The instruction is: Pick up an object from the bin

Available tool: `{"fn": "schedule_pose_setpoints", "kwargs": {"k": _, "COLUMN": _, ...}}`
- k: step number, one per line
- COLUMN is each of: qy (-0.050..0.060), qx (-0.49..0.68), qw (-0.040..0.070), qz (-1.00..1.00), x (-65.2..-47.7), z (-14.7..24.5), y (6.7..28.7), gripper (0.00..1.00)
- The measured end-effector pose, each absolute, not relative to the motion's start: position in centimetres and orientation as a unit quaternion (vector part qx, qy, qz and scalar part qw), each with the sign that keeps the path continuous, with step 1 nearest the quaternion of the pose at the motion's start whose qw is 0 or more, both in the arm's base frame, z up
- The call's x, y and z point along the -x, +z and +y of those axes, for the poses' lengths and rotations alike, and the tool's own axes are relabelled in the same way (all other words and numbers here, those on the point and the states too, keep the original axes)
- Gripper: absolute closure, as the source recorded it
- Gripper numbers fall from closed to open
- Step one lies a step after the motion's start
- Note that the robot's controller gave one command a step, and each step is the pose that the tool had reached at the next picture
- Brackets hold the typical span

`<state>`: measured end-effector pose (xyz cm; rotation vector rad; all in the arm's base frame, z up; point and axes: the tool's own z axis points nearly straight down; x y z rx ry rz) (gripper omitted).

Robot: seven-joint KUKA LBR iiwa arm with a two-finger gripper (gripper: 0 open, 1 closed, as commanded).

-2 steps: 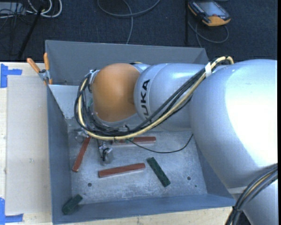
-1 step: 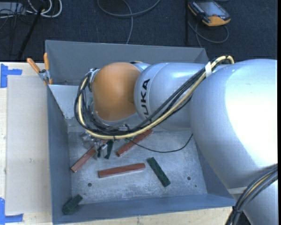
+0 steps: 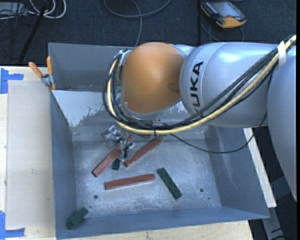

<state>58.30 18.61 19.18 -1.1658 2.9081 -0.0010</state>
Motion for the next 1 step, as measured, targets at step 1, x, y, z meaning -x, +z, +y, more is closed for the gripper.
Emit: {"fn": "schedule_pose_setpoints", "kwargs": {"k": 1, "qy": 0.0, "qx": 0.387, "qw": 0.002, "qz": 0.922, "x": -59.89, "z": 18.08, "y": 20.43, "gripper": 1.0}}
